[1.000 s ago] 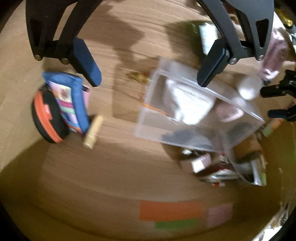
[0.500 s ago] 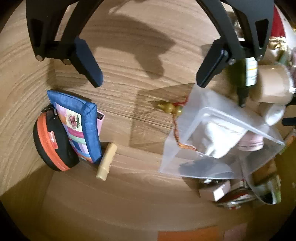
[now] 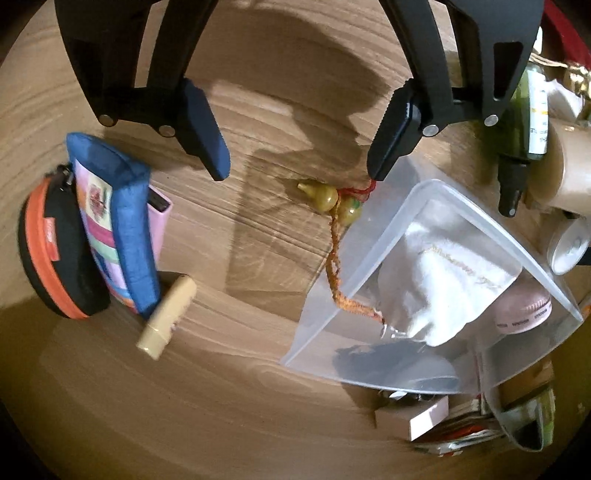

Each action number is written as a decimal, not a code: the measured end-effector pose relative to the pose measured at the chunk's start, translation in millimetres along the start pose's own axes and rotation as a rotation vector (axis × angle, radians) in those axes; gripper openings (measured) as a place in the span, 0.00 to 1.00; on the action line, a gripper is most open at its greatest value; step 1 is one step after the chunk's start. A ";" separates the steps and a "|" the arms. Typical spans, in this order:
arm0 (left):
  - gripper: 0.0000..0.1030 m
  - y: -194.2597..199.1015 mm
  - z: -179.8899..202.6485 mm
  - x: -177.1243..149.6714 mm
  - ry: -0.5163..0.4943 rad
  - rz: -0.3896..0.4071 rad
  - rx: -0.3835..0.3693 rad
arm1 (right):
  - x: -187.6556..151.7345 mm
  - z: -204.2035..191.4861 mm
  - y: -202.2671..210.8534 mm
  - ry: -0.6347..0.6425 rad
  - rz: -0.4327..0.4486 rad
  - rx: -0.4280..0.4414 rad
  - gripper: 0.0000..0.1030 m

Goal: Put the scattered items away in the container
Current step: 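Move left gripper to the white round container while right approaches the gold gourd pendant, then grasp the white round container with left gripper while right grasps the gourd pendant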

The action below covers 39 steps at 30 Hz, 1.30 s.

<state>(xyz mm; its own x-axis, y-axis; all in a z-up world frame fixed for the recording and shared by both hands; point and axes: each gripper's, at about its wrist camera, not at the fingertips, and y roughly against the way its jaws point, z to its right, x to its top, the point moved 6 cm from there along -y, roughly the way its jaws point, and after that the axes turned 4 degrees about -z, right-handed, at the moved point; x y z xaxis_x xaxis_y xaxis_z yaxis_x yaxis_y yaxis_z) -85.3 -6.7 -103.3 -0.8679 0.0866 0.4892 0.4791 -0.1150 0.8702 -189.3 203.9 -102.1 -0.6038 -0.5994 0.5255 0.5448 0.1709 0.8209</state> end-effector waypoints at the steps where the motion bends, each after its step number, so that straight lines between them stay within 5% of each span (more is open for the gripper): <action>1: 0.65 -0.6 -0.3 0.2 0.004 -0.001 -0.007 | 1.0 0.6 -0.8 0.006 0.001 0.005 0.66; 4: 0.63 0.6 -3.5 0.4 0.026 0.008 -0.015 | 5.7 1.4 -3.7 0.015 0.002 0.057 0.55; 12: 0.63 3.4 -4.4 -0.3 0.053 0.031 -0.016 | 15.3 -2.1 -14.6 0.060 0.005 0.095 0.51; 23: 0.63 24.7 -9.3 2.9 0.062 0.106 0.010 | 18.7 -10.0 -15.2 0.064 0.016 0.197 0.16; 39: 0.63 60.5 -10.0 5.0 0.078 0.190 0.005 | 19.1 5.4 15.2 -0.005 0.068 0.176 0.15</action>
<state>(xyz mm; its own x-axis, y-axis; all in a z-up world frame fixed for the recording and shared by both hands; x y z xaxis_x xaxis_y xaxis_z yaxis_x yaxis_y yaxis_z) -61.9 -23.1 -48.8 -0.7694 -0.0131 0.6386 0.6354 -0.1171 0.7632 -195.7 199.2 -78.4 -0.5722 -0.5776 0.5822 0.4750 0.3453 0.8094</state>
